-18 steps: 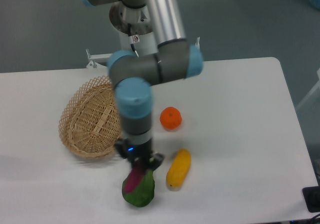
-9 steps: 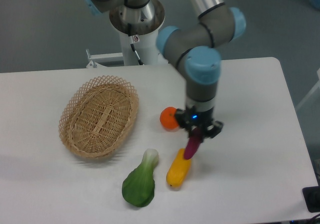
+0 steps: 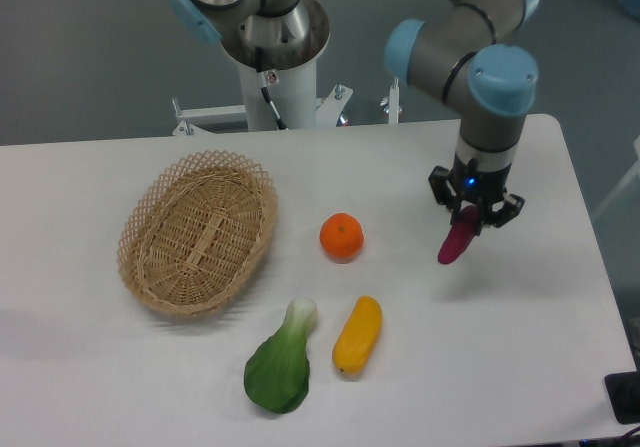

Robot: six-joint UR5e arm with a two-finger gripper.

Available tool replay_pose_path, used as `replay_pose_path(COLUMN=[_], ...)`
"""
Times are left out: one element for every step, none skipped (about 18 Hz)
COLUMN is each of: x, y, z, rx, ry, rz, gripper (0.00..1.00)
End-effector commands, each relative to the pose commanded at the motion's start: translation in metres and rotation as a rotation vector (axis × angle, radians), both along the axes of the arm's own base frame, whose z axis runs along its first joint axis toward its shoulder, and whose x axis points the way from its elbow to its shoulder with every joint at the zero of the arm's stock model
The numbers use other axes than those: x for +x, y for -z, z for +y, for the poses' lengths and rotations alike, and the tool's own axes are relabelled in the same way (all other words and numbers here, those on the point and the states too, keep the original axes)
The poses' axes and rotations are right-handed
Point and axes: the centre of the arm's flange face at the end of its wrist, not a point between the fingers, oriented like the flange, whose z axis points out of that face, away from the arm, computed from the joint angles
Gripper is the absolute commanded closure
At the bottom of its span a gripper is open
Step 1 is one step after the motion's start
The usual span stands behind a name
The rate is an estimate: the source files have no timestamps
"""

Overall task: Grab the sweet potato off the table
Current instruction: 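Raise the held sweet potato higher above the table and hold it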

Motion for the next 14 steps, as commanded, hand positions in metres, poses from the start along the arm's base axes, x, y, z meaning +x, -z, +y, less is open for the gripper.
replay_pose_path(x=[-0.002,-0.004,-0.007,-0.009,-0.012,-0.013,-0.014,-0.016,-0.016,-0.015,-0.016,-0.016,-0.016,-0.015], y=[-0.001,-0.002,-0.007,-0.011,-0.015,-0.017,-0.021,-0.022,-0.024,-0.024,-0.026,-0.027,-0.027,-0.026], z=[-0.002,-0.004,-0.004,-0.003,-0.002,-0.002,-0.001,0.000,0.001,0.002,0.003,0.004,0.003,0.004], rx=[-0.001,-0.002,-0.004,-0.004,-0.002,-0.001,0.002,0.003,-0.001,0.000,-0.001,-0.006,-0.008,-0.011], ry=[0.003,0.012,0.038,0.052,0.057,0.058,0.060,0.060,0.061,0.069,0.092,0.120,0.131,0.134], rz=[0.004,0.009,0.023,0.030,0.038,0.043,0.050,0.051,0.049,0.048,0.051,0.057,0.058,0.057], gripper=[0.95,0.96,0.96,0.96,0.96,0.96,0.95,0.94,0.94,0.93,0.93,0.93,0.93,0.93])
